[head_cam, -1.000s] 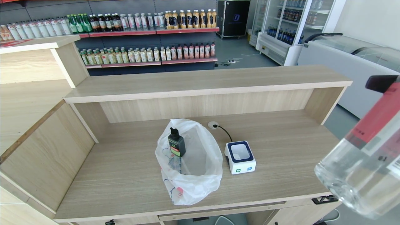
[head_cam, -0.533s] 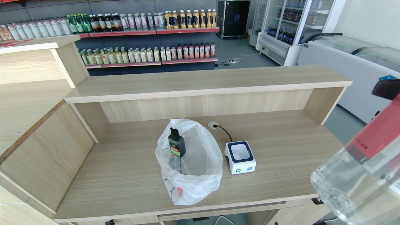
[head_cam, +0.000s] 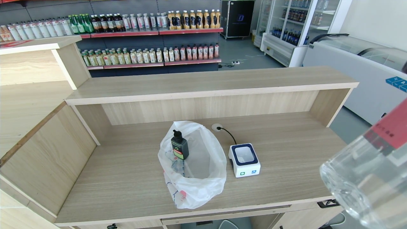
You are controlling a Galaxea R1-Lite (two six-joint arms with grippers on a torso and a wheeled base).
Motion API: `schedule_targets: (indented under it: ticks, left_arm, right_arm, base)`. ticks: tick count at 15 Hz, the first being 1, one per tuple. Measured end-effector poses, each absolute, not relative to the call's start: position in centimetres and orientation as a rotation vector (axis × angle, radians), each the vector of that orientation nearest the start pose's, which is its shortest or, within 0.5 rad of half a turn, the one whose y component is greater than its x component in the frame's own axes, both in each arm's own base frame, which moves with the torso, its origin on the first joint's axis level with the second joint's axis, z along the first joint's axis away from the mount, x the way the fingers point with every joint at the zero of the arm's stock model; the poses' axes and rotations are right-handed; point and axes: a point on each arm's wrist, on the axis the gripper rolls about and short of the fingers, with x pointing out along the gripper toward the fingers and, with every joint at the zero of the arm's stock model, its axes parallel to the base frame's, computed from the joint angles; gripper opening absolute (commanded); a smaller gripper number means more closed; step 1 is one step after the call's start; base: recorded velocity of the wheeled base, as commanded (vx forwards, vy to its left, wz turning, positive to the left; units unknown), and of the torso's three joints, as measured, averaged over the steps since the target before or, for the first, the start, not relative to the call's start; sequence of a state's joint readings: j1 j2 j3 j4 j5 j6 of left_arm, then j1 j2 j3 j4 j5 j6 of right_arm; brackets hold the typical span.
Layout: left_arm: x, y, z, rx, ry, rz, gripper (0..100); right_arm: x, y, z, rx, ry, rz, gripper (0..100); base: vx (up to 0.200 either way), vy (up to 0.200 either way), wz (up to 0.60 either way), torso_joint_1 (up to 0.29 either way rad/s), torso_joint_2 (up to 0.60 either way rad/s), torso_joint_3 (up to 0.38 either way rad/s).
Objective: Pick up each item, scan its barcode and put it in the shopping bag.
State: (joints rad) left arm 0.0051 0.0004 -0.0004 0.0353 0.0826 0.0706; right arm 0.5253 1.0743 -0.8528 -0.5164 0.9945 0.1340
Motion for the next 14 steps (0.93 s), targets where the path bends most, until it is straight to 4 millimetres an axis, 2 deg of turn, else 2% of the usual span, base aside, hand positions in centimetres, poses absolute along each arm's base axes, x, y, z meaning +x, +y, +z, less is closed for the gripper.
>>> schedule_targets:
  ticks: [2,14]
  left_arm:
    - [-2.29,0.17,7.19,0.072,0.039,0.086,100]
    - [-2.29,0.18,7.19,0.072,0.038,0.086,100]
  right_arm:
    - [9.99,8.04,32.06,0.034,-0.21,1.522,0]
    - [9.32,8.58,32.1,0.049,-0.222,1.541,0]
  base:
    - [0.0,0.0,0.0,0.0,0.0,0.0]
    - [0.0,0.0,0.0,0.0,0.0,0.0]
